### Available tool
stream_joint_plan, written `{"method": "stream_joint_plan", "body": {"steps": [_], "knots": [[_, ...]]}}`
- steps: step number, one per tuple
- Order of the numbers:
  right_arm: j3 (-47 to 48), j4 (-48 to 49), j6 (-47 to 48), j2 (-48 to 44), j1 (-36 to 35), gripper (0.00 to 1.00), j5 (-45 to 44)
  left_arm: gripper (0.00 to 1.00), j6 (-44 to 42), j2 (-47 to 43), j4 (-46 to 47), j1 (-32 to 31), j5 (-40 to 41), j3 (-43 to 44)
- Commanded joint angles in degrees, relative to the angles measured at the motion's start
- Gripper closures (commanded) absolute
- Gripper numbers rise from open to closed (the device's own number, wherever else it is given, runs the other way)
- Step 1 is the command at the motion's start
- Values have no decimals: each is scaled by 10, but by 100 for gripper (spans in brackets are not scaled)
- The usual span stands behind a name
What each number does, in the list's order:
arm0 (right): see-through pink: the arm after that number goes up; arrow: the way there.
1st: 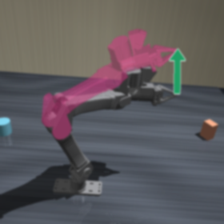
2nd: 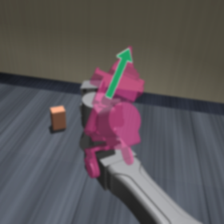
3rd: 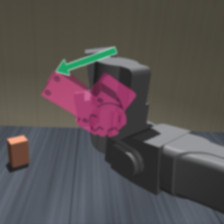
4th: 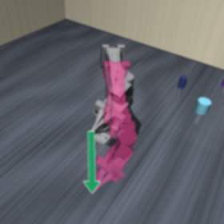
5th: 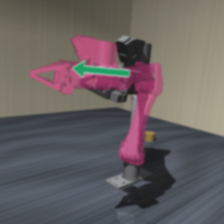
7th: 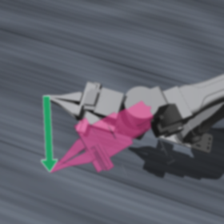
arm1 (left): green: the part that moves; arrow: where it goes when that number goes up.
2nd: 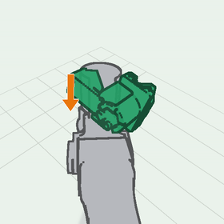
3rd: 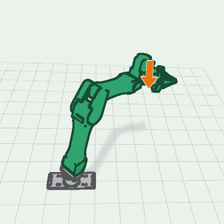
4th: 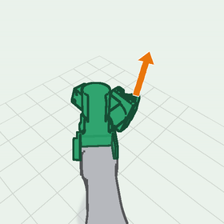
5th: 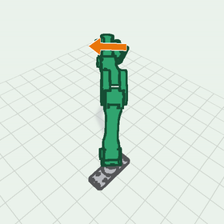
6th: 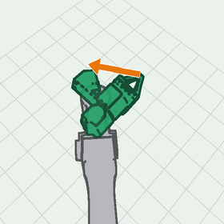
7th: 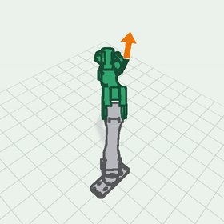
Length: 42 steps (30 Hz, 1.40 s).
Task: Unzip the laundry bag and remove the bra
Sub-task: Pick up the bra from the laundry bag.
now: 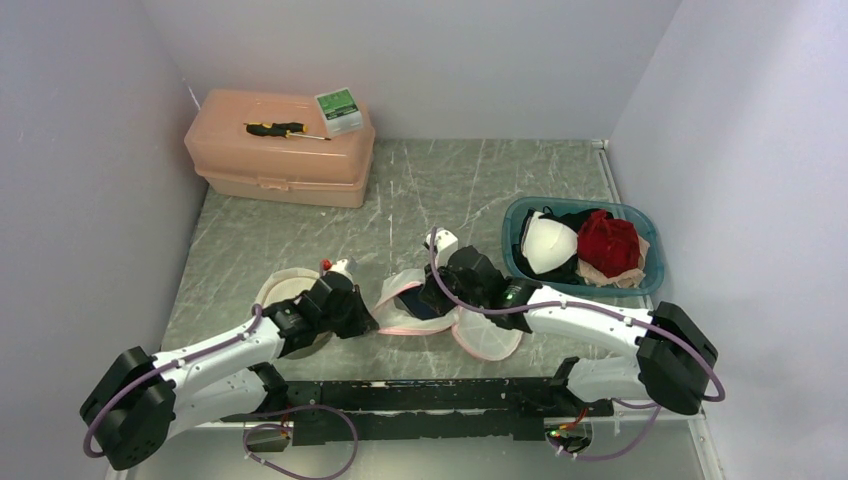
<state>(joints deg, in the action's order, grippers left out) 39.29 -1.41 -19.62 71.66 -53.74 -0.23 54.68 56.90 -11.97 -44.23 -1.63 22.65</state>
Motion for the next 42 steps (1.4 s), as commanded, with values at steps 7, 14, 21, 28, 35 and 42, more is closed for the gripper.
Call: {"method": "stream_joint_plan", "body": {"steps": [7,14,21,28,35,42], "knots": [[-3,48,-5,36,4,91,114,97,-13,33,7,-1,7,25],[-18,63,-19,45,1,51,113,97,-13,53,21,-1,-1,29],[5,52,-6,70,-17,39,98,97,-13,46,15,-2,-2,31],[23,38,11,94,-39,39,68,97,-12,40,13,-2,-4,29],[31,22,16,99,-55,33,20,97,-13,33,7,-2,-4,30],[35,17,32,93,-81,26,-47,97,-14,31,7,-2,-4,31]]}}
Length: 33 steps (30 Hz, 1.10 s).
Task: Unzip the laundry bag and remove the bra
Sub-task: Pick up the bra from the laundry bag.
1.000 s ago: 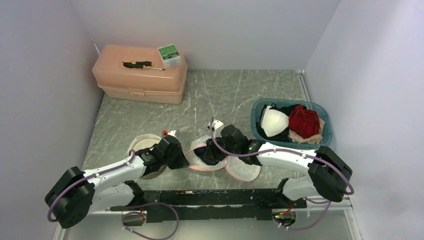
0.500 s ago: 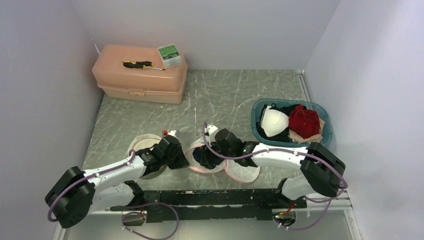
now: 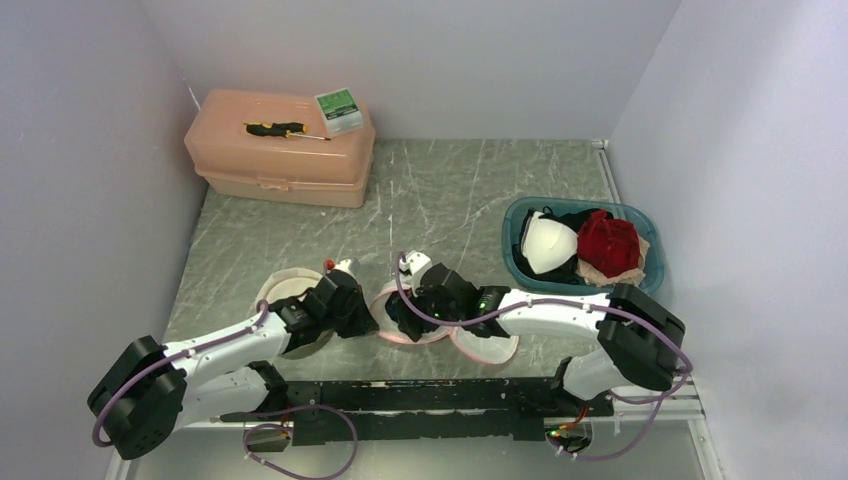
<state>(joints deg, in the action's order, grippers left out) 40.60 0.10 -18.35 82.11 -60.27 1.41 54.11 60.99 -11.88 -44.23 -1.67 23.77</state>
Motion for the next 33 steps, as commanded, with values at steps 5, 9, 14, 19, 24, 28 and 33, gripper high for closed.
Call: {"method": "stream_joint_plan", "body": {"steps": [5,9,14,19,24,28,33], "knots": [[32,-22,17,10,-19,45,-92,97,-8,-11,4,-1,-5,21],[31,-22,14,14,-19,61,-98,97,-6,-17,2,-2,-5,20],[39,-34,13,32,-20,48,-100,97,-7,-20,1,-1,-6,21],[39,-40,9,36,-19,65,-117,97,-7,-20,0,-1,-7,23],[25,-24,12,-12,-19,91,-100,97,-7,-20,-3,-1,-5,22],[16,-12,5,-48,-19,100,-81,97,-7,-18,2,-1,-6,24],[-11,35,-4,-96,-19,100,-45,97,-7,-8,10,-2,-9,27]]}}
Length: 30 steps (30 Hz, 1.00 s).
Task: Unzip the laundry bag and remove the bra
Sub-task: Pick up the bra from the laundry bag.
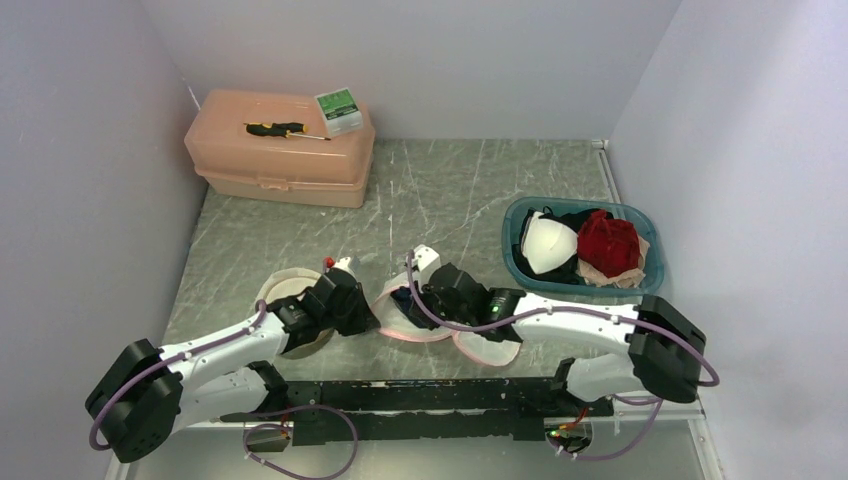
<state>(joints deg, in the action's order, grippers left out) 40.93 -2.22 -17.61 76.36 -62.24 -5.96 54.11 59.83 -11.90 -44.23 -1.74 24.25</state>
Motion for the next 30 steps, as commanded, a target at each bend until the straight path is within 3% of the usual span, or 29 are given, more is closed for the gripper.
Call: {"method": "stream_joint_plan", "body": {"steps": [1,14,23,30], "knots": [[-18,65,-15,-46,1,100,28,97,-7,7,12,-1,-9,24],[-72,160,-46,-161,8,100,38,97,-4,39,18,-1,-9,45],[-105,174,-82,-233,38,100,58,97,5,52,30,-1,-15,49],[-111,194,-110,-253,63,100,145,97,2,50,19,-1,-11,60]]}}
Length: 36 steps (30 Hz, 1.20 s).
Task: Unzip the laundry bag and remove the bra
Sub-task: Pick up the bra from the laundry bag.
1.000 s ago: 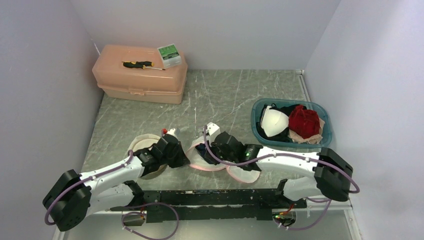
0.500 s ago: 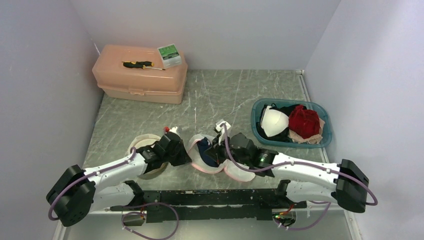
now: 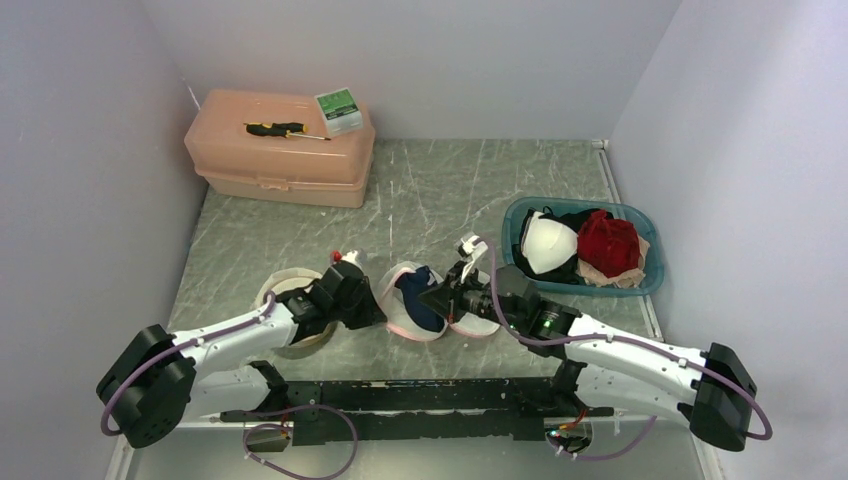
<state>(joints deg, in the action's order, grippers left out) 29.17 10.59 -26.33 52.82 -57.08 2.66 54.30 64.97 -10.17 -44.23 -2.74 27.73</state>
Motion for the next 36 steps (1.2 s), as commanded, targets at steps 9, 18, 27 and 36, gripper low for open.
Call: {"method": "stream_joint_plan", "body": {"steps": [9,18,27,36], "knots": [[23,77,-52,-33,49,100,213,97,-15,2,-24,-2,13,53],[43,-8,-31,-29,106,100,256,97,-27,-6,-58,-1,27,81],[50,-72,16,35,105,100,251,97,-55,-30,-90,-1,60,134],[69,-62,8,-24,105,100,242,97,-55,9,-71,0,47,123]]}}
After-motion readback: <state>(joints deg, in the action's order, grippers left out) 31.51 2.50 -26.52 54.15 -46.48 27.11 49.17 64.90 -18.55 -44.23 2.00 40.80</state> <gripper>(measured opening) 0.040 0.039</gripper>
